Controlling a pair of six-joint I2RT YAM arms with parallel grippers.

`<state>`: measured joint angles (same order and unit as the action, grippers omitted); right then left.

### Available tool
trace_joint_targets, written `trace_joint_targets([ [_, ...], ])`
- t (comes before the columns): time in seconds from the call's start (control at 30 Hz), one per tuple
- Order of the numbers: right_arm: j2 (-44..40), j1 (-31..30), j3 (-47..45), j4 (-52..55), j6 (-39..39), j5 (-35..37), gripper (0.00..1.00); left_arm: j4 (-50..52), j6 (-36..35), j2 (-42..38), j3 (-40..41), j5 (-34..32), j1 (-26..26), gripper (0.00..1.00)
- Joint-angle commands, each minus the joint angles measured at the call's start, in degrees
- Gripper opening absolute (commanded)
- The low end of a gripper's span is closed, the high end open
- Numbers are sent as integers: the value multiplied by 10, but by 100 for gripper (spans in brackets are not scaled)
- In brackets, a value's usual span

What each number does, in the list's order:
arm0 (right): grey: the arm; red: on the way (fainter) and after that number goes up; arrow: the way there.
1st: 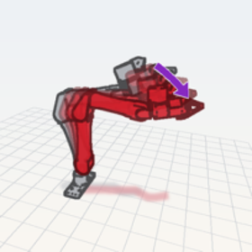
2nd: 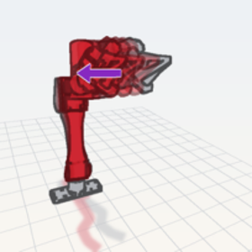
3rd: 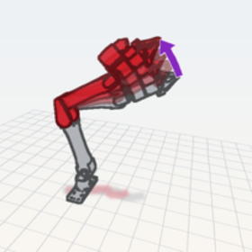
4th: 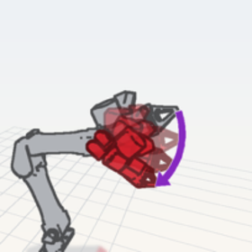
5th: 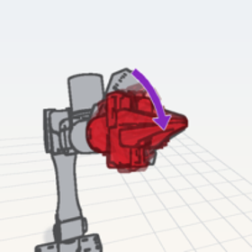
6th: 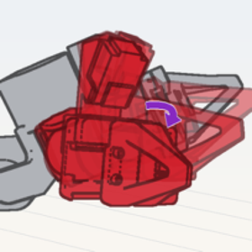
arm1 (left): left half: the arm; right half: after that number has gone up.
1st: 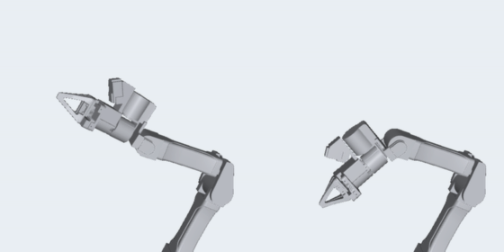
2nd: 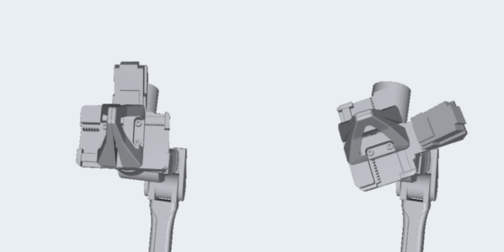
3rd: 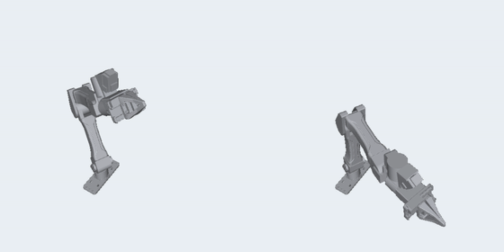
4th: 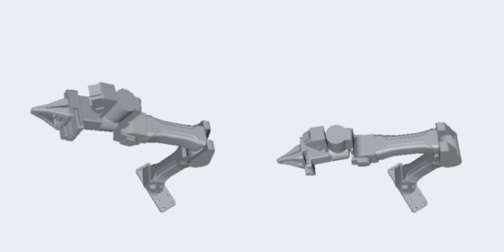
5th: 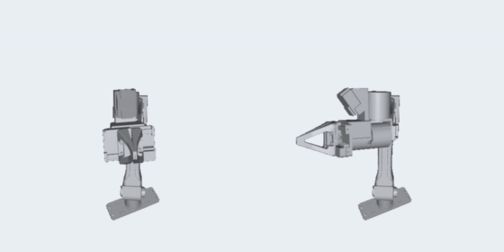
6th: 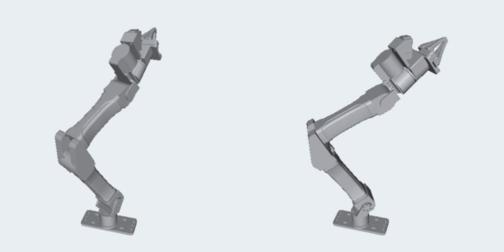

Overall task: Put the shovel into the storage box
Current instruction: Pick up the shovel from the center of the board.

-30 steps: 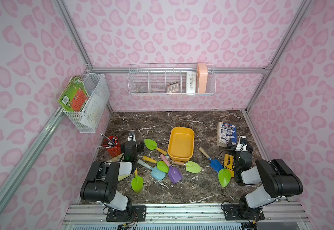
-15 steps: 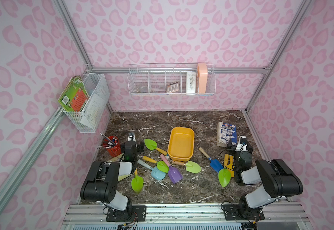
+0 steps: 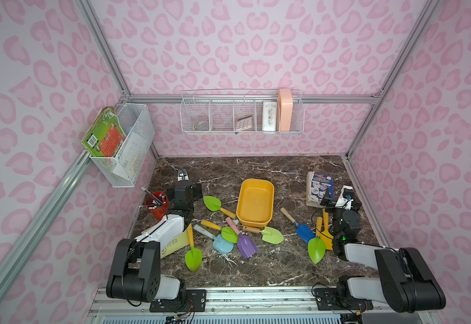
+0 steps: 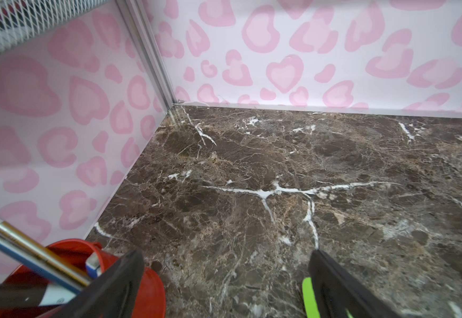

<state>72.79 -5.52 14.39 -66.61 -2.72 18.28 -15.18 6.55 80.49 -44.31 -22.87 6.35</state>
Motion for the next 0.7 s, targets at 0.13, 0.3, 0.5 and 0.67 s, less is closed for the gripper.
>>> trace_joint_targets([
  [0.13,-114,8,76,228,-149,-122,100,319,225,-32,-117,145,-22,99],
  [0.3,-144,48,161,430,-301,-216,100,311,270,-88,-100,271,-27,99],
  [0.5,-136,124,126,348,-412,-451,100,345,259,-156,-92,392,-16,97],
  [0.67,-169,102,121,379,-375,-452,96,377,239,-218,-75,436,21,91],
])
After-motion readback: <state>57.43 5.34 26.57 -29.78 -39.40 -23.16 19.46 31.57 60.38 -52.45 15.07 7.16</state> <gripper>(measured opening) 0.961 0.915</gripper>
